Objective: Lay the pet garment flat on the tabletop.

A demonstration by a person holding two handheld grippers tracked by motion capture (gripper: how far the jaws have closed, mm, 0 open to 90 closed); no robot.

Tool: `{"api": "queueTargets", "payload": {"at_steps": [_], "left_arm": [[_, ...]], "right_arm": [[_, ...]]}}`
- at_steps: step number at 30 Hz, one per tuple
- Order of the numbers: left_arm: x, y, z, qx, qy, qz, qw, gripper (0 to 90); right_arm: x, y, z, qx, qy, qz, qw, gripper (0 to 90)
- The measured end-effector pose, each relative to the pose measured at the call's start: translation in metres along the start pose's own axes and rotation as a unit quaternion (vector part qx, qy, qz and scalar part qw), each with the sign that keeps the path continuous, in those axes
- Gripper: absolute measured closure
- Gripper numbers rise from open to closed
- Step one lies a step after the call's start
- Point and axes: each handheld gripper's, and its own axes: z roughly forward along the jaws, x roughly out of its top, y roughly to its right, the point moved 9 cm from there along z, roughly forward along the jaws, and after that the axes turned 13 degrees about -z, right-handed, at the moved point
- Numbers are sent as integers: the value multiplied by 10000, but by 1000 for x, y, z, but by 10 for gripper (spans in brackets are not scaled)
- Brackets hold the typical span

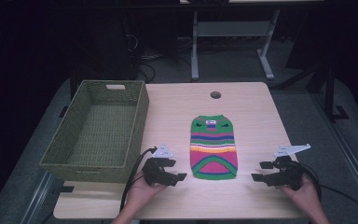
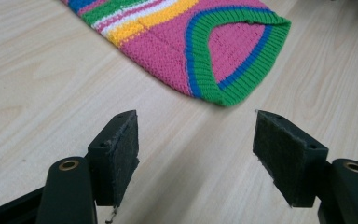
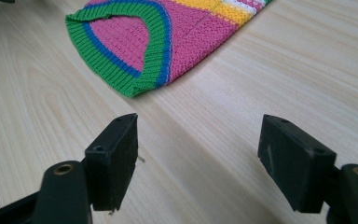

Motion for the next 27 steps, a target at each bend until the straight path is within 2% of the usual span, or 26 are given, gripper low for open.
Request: {"api": "queueTargets", "payload": {"at_steps": [10, 15, 17, 23, 27], "left_arm": [[-11, 1, -5, 3, -5, -58, 10000, 295], [-13, 0, -9, 39, -13, 0, 10000, 290], [-14, 0, -10, 46, 20, -53, 10000, 290], [-21, -3, -14, 108, -51, -5, 9999, 283], [-24, -2, -19, 135, -14, -5, 9999, 276]], "right_arm": [[-12, 0, -8, -62, 144, 115, 9998, 278], [-18, 0, -13, -140, 140, 175, 9997, 276], [-21, 1, -14, -154, 131, 172, 9996, 276], [-28, 0, -17, -218, 139, 220, 9994, 265], [-31, -3, -23, -250, 180, 243, 9992, 265]]}}
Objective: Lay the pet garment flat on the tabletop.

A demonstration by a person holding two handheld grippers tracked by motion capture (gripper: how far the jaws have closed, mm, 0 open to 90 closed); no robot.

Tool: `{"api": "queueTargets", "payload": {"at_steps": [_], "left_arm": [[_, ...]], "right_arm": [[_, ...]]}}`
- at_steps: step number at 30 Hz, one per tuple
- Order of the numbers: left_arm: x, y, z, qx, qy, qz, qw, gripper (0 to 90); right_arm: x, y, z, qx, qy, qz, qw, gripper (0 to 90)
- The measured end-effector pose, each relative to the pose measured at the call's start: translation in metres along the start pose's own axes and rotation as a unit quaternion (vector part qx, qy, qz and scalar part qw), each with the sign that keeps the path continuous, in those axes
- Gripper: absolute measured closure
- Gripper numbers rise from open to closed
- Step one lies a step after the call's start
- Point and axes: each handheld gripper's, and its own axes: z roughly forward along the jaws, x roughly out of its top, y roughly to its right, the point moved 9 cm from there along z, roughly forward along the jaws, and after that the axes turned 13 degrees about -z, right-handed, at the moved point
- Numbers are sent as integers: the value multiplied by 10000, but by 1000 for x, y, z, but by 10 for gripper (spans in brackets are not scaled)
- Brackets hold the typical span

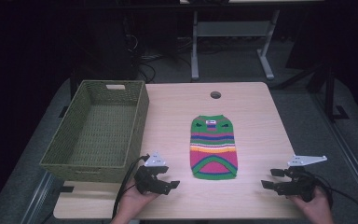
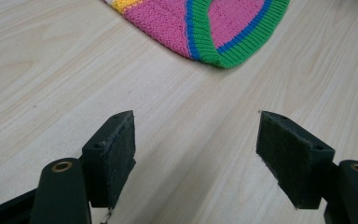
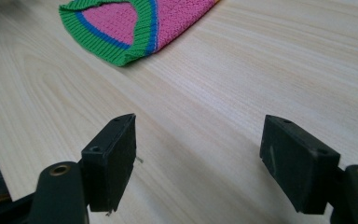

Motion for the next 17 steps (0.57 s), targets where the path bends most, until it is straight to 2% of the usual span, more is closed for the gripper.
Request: {"api": "queueTargets", "payload": {"at_steps": [2, 8, 11, 14, 17], "left_arm": [[-1, 1, -2, -18, 33, -47, 10000, 274], [-6, 4, -7, 19, 54, 20, 10000, 263], [-9, 8, -10, -36, 124, -16, 9999, 257], [-11, 12, -12, -100, 164, -46, 9998, 256], [-10, 13, -10, -62, 122, 45, 9999, 246]], "right_arm": [[-1, -2, -3, -25, 43, -25, 10000, 265], [-7, -8, -8, -63, 149, 19, 9999, 250], [-10, -14, -9, -77, 215, 67, 9997, 241], [-11, -20, -8, -68, 334, 13, 9994, 240], [-9, -23, -6, -83, 360, -19, 9993, 236]]}}
